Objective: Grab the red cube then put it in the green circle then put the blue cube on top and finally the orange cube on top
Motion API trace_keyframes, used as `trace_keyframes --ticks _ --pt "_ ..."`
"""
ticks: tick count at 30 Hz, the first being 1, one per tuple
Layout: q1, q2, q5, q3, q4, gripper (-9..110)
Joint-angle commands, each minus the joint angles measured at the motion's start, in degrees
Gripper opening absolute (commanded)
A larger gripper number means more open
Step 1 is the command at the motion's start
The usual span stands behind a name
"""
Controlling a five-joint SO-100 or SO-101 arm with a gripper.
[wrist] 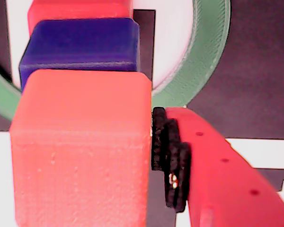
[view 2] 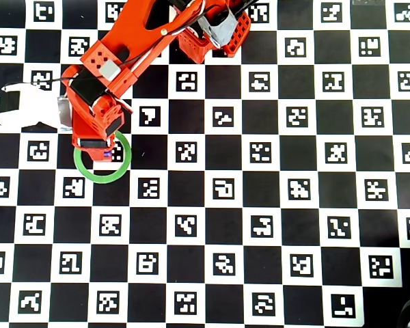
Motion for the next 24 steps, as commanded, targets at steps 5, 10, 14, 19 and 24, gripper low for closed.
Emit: trace_keyframes --ticks 5,10,14,19,24 --pt "0.97 3.34 0.09 -3.96 3.87 41" --pt "0.97 5.62 1.14 -9.84 10.2 41" --pt "-0.44 8.26 4.92 -13.89 14.41 41" --pt "-6.68 11.78 11.95 -15.03 17.84 40" --pt "-16.52 14.94 22.5 -15.29 19.78 39"
